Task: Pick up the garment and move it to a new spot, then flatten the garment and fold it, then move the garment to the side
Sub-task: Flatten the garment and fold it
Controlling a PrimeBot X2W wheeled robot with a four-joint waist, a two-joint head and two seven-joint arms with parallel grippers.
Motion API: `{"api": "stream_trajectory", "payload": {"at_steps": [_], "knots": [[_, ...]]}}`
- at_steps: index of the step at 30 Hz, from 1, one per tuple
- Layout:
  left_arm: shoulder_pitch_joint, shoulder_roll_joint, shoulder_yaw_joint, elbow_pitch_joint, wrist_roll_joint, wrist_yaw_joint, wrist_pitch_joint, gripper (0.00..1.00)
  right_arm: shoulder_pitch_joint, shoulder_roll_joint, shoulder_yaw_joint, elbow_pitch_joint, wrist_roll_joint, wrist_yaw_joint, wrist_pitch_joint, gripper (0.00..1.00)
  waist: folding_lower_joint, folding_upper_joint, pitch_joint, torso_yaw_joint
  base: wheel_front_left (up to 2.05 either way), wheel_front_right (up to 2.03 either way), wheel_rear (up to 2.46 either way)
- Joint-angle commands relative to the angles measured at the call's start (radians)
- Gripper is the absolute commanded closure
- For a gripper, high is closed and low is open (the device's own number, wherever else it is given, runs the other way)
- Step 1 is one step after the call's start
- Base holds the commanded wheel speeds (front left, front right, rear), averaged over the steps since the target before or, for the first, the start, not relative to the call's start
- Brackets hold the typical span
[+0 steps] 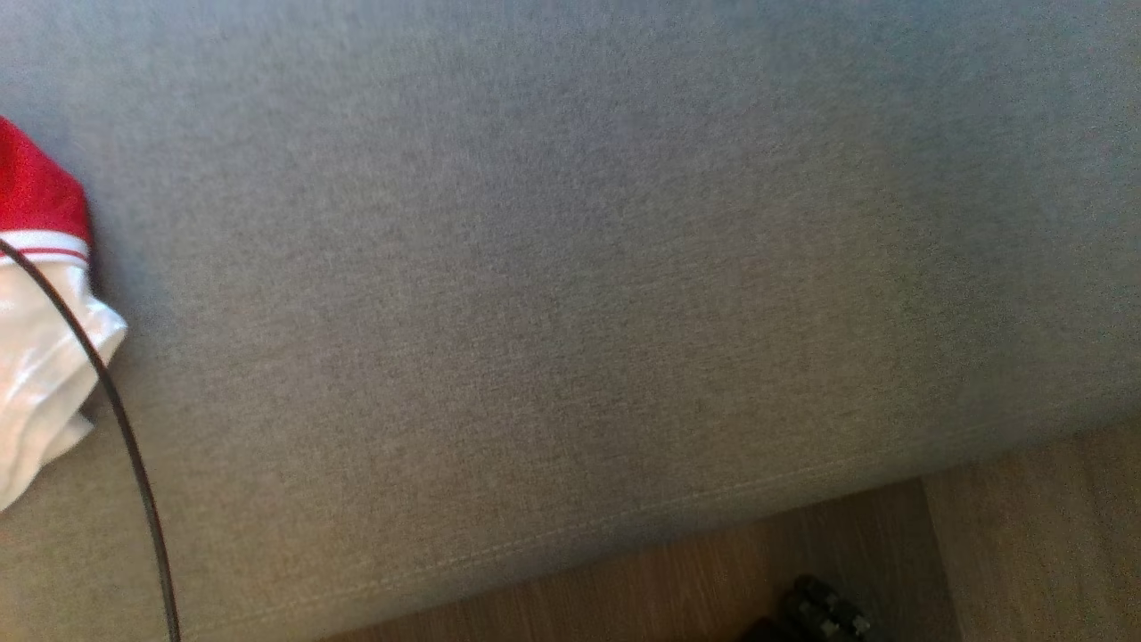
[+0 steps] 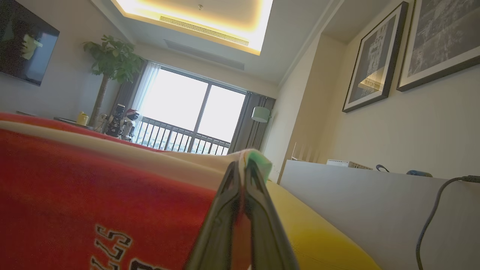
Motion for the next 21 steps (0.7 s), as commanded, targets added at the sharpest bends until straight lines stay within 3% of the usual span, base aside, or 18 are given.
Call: {"api": "stream_trajectory", "payload": {"at_steps": [1, 4, 13, 21], "knots": [[-0.021, 0.037, 0.023, -0.014, 0.012, 0.002, -0.004, 1.0, 0.036, 0.032, -0.012, -0.034, -0.02, -0.001, 0.0, 1.0, -0.0002, 0.0, 0.062, 0.006, 0.0, 0.0, 0.0], [0.061, 0.038, 0.031, -0.131, 0.064, 0.002, -0.007, 1.0, 0.15, 0.083, -0.026, -0.049, -0.069, -0.001, 0.0, 1.0, -0.0002, 0.0, 0.088, 0.013, 0.0, 0.0, 0.0], [0.616, 0.08, 0.016, -0.358, 0.139, 0.002, -0.008, 1.0, 0.538, 0.123, -0.003, -0.059, -0.066, -0.001, 0.0, 1.0, -0.0002, 0.0, 0.047, 0.025, 0.0, 0.0, 0.0], [1.053, 0.071, 0.063, -0.395, 0.192, 0.002, -0.008, 1.0, 0.979, 0.101, 0.041, -0.294, -0.043, -0.001, 0.029, 1.0, -0.0002, 0.0, -0.085, 0.06, 0.0, 0.0, 0.0]]}}
